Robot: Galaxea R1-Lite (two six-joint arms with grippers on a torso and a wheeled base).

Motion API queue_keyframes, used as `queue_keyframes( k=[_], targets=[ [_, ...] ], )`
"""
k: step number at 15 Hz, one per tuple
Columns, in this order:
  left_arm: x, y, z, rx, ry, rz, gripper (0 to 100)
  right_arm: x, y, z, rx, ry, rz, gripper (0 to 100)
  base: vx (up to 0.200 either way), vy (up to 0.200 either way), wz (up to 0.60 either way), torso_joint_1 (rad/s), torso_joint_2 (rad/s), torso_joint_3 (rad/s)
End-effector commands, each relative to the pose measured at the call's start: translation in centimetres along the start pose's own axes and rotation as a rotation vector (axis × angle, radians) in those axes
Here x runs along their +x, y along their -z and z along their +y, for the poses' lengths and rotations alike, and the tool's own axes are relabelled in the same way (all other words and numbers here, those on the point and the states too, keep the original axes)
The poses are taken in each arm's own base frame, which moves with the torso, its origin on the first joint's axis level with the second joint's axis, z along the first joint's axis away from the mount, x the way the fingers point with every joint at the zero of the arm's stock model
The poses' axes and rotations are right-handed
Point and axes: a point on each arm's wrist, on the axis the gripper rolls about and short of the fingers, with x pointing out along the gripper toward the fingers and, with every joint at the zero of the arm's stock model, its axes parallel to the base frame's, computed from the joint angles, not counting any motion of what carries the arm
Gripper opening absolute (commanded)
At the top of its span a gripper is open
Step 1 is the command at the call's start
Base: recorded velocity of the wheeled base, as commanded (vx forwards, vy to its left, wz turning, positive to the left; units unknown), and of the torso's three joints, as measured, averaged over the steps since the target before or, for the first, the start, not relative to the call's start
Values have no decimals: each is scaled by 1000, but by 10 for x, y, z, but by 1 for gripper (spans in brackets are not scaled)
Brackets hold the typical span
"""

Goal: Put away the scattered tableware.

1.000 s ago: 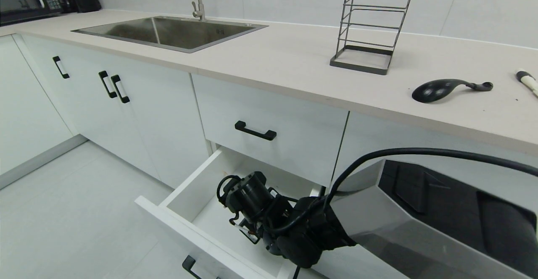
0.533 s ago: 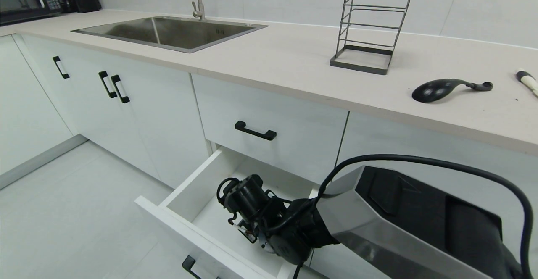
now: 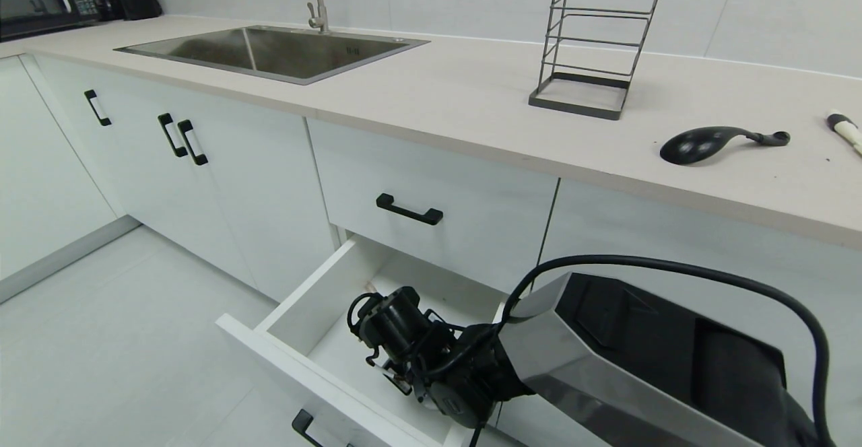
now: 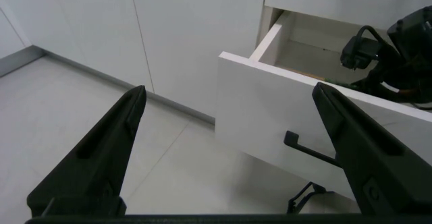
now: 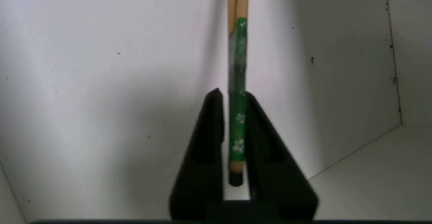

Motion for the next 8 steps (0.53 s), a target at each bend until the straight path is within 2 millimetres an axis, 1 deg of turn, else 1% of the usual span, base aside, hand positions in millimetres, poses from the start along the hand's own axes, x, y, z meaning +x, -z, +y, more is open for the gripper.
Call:
queue_keyframes(
  k=[1,2,4,6,8],
  targets=[
    [0,0,0,-1,0,1,100,-2,0,0,-13,-1,2,0,0,0,0,0,0,0],
    [0,0,0,-1,0,1,100,-3,0,0,-27,-3,1,100,0,0,0,0,0,0],
    [0,0,0,-1,0,1,100,-9,-7,-2,-15,-2,-22,100,0,0,0,0,0,0],
    [0,0,0,-1,0,1,100,-25,-20,-8,2,-2,-64,100,0,0,0,0,0,0],
    [0,0,0,-1,0,1,100,-39,-28,-8,4,-15,-96,100,0,0,0,0,0,0]
  ],
)
